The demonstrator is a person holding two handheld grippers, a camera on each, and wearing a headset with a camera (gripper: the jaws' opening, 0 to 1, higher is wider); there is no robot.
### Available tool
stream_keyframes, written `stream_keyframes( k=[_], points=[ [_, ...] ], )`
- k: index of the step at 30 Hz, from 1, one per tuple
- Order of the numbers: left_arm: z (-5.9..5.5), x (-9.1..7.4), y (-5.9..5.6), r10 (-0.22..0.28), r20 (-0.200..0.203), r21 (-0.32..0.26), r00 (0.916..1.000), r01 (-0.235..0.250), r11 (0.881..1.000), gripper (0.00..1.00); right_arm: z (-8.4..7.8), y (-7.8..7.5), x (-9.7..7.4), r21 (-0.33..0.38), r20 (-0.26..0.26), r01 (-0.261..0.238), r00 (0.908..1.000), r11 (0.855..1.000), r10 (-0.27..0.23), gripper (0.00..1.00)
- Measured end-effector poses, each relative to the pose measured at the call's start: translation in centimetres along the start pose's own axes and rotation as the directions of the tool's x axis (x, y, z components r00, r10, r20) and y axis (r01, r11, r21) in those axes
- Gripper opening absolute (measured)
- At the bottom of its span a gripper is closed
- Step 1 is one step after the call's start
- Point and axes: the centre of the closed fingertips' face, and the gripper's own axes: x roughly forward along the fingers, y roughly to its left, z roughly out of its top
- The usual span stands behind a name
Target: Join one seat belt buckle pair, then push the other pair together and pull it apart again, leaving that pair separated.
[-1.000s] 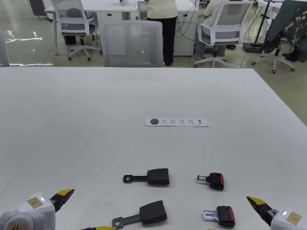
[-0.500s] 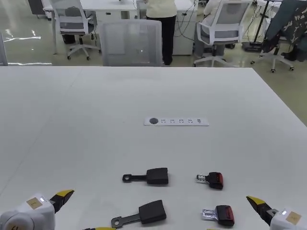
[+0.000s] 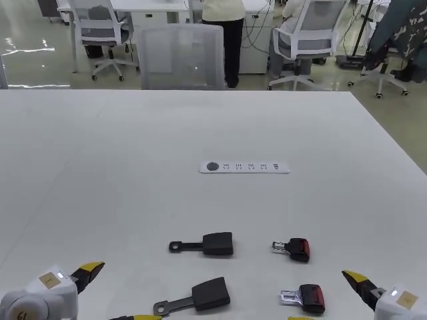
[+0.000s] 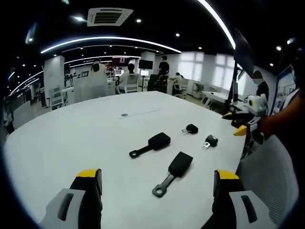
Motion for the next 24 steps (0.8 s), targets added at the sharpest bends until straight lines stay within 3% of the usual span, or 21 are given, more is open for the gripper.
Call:
stream_keyframes(
  k=[24],
  points=[
    [0.3,2.2,-0.7,-0.030,-0.021,0.008,0.9993,0.030,1.000,0.98,-1.0,-0.7,1.5,0.011,-0.029,-0.011,0.9995,1.000,0.011,0.91]
  ],
)
